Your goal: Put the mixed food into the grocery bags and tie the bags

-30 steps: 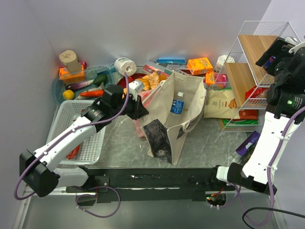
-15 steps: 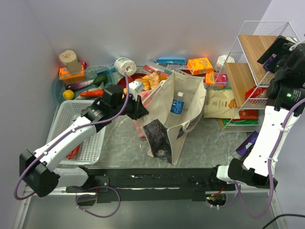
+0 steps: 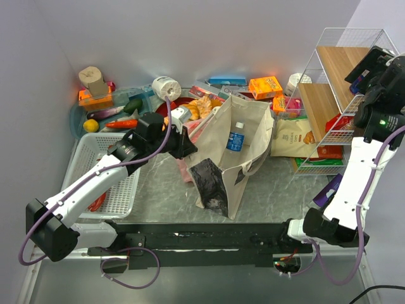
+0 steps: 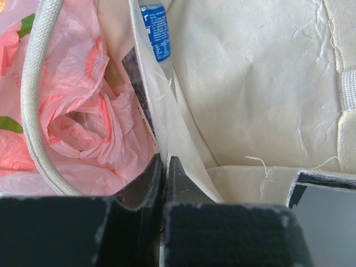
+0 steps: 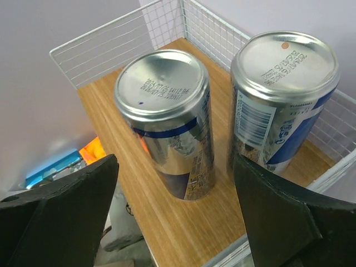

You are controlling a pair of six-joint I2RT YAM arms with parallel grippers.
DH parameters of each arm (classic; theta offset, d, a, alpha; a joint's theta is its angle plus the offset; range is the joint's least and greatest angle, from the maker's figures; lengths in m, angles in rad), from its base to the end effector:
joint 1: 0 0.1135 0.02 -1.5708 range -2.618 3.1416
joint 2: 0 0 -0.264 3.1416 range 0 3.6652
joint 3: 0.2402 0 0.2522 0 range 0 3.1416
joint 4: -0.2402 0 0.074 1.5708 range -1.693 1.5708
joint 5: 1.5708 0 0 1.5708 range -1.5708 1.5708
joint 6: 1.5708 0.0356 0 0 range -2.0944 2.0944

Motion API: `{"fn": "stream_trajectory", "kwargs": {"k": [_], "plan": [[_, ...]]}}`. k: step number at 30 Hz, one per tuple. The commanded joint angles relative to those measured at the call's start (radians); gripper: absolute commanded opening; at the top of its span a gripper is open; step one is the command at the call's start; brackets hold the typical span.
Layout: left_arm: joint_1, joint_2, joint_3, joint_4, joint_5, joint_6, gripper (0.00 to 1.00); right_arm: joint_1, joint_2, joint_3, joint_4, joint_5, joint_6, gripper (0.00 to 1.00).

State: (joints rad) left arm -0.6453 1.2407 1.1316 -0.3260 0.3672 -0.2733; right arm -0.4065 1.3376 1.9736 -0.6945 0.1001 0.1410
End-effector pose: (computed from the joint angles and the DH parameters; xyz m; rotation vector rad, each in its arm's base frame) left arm 0.2174 -0.1796 0.3510 0.6302 2.0094 -0.9395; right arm 0.2095 -0.0941 0.5577 0.5163 1.5530 -0.2852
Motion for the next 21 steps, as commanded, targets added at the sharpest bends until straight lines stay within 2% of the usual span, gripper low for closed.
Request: {"fn": "stream_trajectory", "kwargs": {"k": [1,12,19,21], "plan": [[-0.005,-0.006,0.008,0.013,0.021,0.022,0.01,-0.011,0.018,-0.004,0.058,0.035,0.006,0.9],[-0.004,0.0,0.008,0.012,0.012,0.026,0.01,-0.012,0.054,0.004,0.079,0.043,-0.003,0.84],[-0.004,0.005,0.011,0.007,0.009,0.028,0.01,-0.011,0.017,-0.05,0.15,-0.003,-0.015,0.56],[-0.004,0.005,0.011,0.007,0.009,0.028,0.01,-0.009,0.003,-0.065,0.173,-0.033,-0.021,0.51]]}}
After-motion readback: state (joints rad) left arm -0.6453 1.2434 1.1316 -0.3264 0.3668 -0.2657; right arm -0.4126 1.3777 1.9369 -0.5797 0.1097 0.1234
